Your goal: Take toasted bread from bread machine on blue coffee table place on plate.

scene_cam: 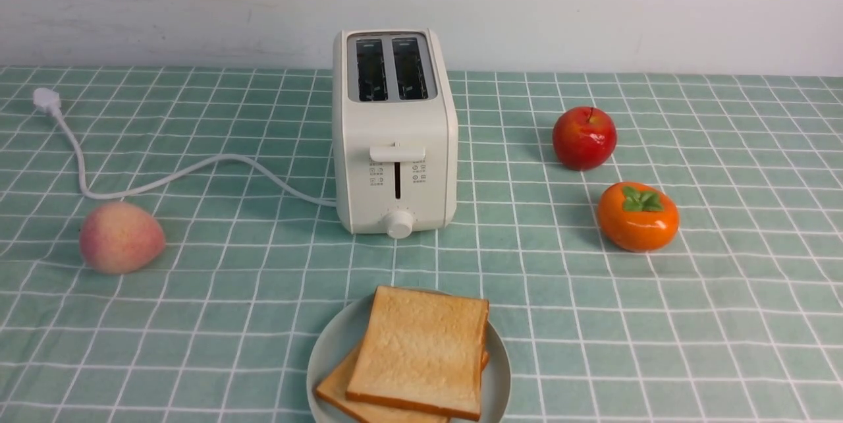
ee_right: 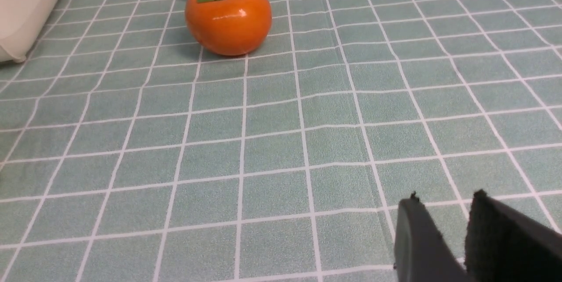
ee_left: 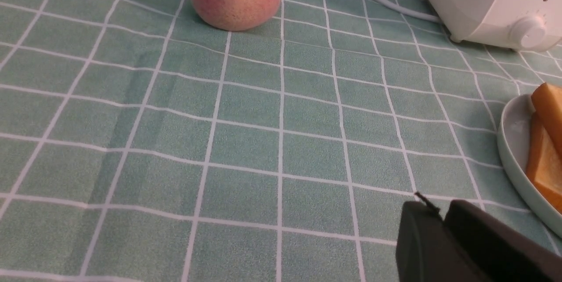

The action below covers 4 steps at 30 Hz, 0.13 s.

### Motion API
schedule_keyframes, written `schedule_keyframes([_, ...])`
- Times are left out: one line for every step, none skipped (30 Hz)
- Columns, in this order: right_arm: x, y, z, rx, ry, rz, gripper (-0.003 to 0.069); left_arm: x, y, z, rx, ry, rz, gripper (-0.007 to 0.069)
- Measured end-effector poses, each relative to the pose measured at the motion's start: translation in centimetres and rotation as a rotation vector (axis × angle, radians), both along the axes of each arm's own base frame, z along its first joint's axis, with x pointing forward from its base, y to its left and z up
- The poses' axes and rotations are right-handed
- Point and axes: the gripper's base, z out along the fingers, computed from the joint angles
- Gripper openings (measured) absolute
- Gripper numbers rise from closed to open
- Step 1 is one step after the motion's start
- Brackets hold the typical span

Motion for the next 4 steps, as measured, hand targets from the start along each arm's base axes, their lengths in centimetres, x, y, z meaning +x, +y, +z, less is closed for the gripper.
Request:
schedule_keyframes([0.00, 0.00, 0.00, 0.000, 0.000, 0.000, 0.0183, 0.00, 0.00, 0.00, 0.000, 0.000, 0.000, 0.0067])
schedule_keyframes([0.00, 0.00, 0.00, 0.000, 0.000, 0.000, 0.0184, 0.00, 0.00, 0.00, 0.000, 0.000, 0.000, 0.0069])
schedule_keyframes([0.00, 0.00, 0.00, 0.000, 0.000, 0.000, 0.0185, 0.00, 0.00, 0.00, 0.000, 0.000, 0.000, 0.0070])
schedule_keyframes([0.00, 0.00, 0.00, 0.000, 0.000, 0.000, 0.0188, 0.00, 0.00, 0.00, 0.000, 0.000, 0.000, 0.0071])
